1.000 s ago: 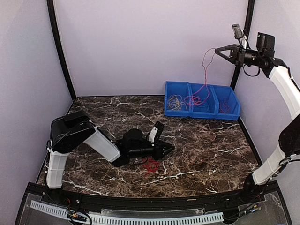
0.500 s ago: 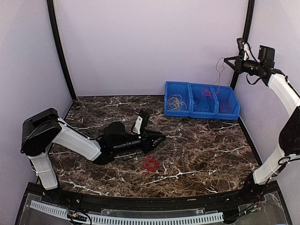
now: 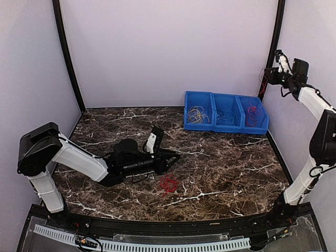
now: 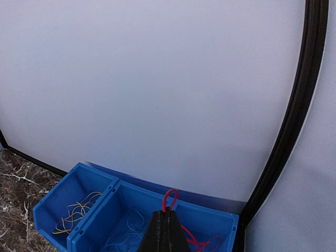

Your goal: Untangle the cables

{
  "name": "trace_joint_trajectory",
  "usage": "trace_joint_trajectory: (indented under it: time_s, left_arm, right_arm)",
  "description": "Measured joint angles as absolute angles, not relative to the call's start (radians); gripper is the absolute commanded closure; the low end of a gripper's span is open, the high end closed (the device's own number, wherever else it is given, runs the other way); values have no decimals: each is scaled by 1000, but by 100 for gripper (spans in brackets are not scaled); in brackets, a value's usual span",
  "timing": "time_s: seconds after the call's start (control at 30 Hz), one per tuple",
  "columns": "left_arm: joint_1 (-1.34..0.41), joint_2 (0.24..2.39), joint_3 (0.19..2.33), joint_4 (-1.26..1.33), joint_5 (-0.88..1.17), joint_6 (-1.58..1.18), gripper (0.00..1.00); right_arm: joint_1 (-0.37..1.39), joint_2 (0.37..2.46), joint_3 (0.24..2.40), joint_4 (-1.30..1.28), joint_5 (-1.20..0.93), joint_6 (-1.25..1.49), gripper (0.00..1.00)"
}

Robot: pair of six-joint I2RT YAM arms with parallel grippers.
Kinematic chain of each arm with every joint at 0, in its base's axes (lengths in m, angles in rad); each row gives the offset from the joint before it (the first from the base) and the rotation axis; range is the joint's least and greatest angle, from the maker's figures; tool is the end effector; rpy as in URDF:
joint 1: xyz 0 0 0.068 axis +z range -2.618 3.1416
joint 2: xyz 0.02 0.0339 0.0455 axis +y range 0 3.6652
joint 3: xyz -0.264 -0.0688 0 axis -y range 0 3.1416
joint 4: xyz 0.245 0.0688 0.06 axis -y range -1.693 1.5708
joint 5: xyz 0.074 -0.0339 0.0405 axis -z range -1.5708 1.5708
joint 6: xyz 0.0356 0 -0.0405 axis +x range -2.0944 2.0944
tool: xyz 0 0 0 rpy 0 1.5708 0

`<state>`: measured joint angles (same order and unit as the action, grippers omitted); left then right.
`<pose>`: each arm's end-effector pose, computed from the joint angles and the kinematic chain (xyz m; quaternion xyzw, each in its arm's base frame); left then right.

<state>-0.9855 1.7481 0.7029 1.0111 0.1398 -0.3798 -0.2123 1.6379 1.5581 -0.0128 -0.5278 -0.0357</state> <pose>0.1895 -0.2950 0.1878 0.2603 0.6702 -0.4763 0.5062 0.3860 -0.0649 0.4075 -0.1121 0.7262 0.1109 0.6692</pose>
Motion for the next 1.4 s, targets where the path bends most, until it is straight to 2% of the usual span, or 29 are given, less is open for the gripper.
trace_joint_trajectory:
  time_s: [0.23, 0.33, 0.53, 0.7, 0.87, 1.1, 1.27, 1.4]
  left_arm:
    - [-986, 1728, 698, 984, 120, -377, 66]
    - [-986, 1712, 695, 968, 112, -376, 66]
    - [-986, 1667, 683, 923, 80, -368, 61]
    - [-986, 1620, 683, 849, 33, -368, 59]
    - [-986, 1573, 683, 727, -17, -374, 57]
    - [-986, 1489, 675, 578, -67, -419, 57]
    - [-986, 1440, 641, 475, -64, -476, 58]
    - [-986, 1428, 614, 390, -36, -508, 57]
  right_arm:
    - [-226, 1764, 1524, 22, -494, -41, 100]
    - [-229, 1860, 1551, -16, -498, -50, 96]
    - [-242, 2002, 1618, -146, -514, -59, 63]
    - [-245, 1970, 1581, -200, -514, -73, 48]
    - [-245, 1810, 1450, -214, -495, -85, 45]
    - [-223, 1565, 1280, -188, -569, -123, 51]
    - [-67, 1496, 1174, -257, -744, -265, 50]
    - [167, 1499, 1129, -397, -819, -431, 47]
